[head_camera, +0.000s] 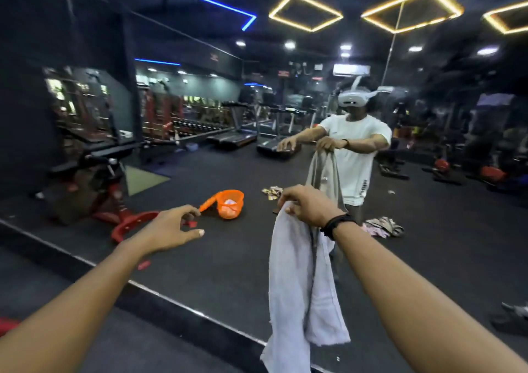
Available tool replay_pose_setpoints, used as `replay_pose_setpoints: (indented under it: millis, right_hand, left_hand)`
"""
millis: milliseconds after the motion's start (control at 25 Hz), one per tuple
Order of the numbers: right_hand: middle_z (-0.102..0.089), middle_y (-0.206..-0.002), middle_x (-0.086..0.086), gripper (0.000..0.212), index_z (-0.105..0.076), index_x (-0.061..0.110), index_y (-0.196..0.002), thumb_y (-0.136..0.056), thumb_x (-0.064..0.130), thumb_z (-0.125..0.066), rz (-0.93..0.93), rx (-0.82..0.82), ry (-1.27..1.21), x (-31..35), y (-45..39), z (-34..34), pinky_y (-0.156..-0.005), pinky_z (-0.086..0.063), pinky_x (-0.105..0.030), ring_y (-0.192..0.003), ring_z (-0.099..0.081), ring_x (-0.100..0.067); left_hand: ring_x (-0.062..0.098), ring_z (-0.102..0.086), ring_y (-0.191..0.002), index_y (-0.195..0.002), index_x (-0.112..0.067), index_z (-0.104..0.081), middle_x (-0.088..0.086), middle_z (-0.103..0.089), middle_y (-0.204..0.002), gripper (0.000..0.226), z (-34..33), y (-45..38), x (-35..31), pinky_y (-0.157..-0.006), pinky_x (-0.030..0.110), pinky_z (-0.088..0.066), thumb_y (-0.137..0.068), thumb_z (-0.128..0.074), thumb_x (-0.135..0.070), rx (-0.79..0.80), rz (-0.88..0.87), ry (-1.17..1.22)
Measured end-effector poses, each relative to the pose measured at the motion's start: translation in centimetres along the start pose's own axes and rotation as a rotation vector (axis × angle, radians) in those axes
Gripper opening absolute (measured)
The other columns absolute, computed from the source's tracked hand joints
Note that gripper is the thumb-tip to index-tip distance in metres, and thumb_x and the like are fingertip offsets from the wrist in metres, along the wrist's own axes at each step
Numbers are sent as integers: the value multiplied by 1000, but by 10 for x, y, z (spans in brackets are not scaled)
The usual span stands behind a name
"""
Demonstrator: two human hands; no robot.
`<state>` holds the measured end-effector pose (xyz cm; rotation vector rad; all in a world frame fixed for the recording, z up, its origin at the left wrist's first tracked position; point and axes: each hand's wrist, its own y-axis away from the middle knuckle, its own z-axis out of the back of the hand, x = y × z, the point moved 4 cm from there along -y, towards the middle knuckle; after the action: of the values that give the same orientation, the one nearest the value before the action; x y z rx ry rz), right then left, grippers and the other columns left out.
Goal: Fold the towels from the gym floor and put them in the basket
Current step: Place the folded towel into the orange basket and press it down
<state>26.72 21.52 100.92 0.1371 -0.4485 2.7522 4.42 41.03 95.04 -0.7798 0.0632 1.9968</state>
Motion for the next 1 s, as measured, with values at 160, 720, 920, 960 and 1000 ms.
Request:
replay_pose_setpoints:
  millis: [160, 720, 920, 960, 1000]
  right_hand:
    - [-66, -113, 2, 24, -65, 31, -91, -81, 10, -58, 196, 100, -86, 93, -12, -18, -87, -46, -36, -108, -57, -22]
    - [-73, -92, 4, 19, -71, 30, -82, -73, 13, -71, 809, 274, -178, 527, -3, -98, -81, -53, -31, -91, -67, -14]
    - [-67, -82, 12, 31, -60, 39, -63, -73, 12, -71, 943, 288, -218, 695, 24, -127, -83, -53, -32, -90, -65, -11]
    - [-68, -81, 12, 32, -60, 39, -62, -73, 11, -70, 951, 283, -226, 721, 28, -130, -82, -53, -32, -89, -66, -12]
    - [-69, -82, 10, 28, -63, 37, -65, -73, 11, -70, 962, 279, -239, 745, 32, -131, -82, -53, -32, -89, -66, -12]
  left_hand:
    - [12, -59, -95, -106, -26, -58, -3, -63, -100, 35, 72, 91, 28, -80, 16, -39, -77, -77, -28, -112, 149, -81]
    - [13, -58, -102, -117, -17, -60, 0, -61, -107, 44, 283, 473, 162, -90, 21, -43, -79, -75, -35, -428, 738, -276]
    - [18, -56, -112, -121, -14, -58, 5, -61, -115, 47, 356, 605, 210, -93, 25, -42, -82, -73, -35, -481, 877, -299]
    - [18, -56, -112, -122, -14, -58, 6, -61, -117, 47, 371, 625, 215, -91, 23, -40, -82, -72, -35, -488, 898, -317]
    - [18, -56, -111, -124, -14, -57, 5, -61, -118, 48, 383, 642, 220, -89, 21, -39, -83, -72, -35, -495, 918, -329]
